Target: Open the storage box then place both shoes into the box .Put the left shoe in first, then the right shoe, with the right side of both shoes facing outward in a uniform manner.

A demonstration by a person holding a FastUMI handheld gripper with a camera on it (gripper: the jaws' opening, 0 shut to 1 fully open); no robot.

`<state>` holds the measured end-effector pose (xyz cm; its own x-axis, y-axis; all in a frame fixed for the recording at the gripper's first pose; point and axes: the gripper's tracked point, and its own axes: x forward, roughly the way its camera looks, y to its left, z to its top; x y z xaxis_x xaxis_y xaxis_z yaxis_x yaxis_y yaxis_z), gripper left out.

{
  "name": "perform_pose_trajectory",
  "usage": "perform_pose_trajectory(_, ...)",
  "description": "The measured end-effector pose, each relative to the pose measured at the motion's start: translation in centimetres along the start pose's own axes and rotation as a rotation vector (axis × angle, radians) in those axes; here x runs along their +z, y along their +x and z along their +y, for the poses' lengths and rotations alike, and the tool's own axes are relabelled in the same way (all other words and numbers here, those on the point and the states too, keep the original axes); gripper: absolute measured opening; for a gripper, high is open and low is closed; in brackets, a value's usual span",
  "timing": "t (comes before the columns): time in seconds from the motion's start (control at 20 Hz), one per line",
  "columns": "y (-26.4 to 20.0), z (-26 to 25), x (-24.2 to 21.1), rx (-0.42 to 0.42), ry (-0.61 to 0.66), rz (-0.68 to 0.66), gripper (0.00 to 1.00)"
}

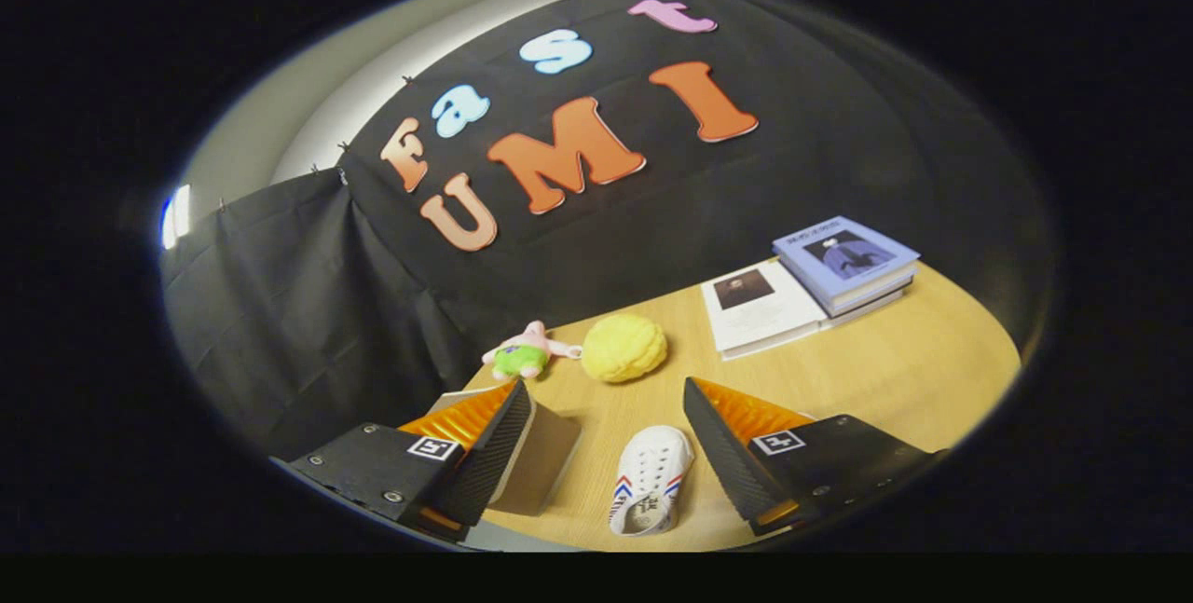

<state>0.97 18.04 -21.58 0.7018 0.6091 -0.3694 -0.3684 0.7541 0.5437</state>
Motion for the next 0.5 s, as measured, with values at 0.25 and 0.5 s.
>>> perform_pose_trajectory(0.25,2.8,3.1,-4.3,0.166,0.145,0.122,0.98)
perform_pose_trajectory(0.5,5.1,4.8,-8.2,0.301,0.34,0.237,0.98)
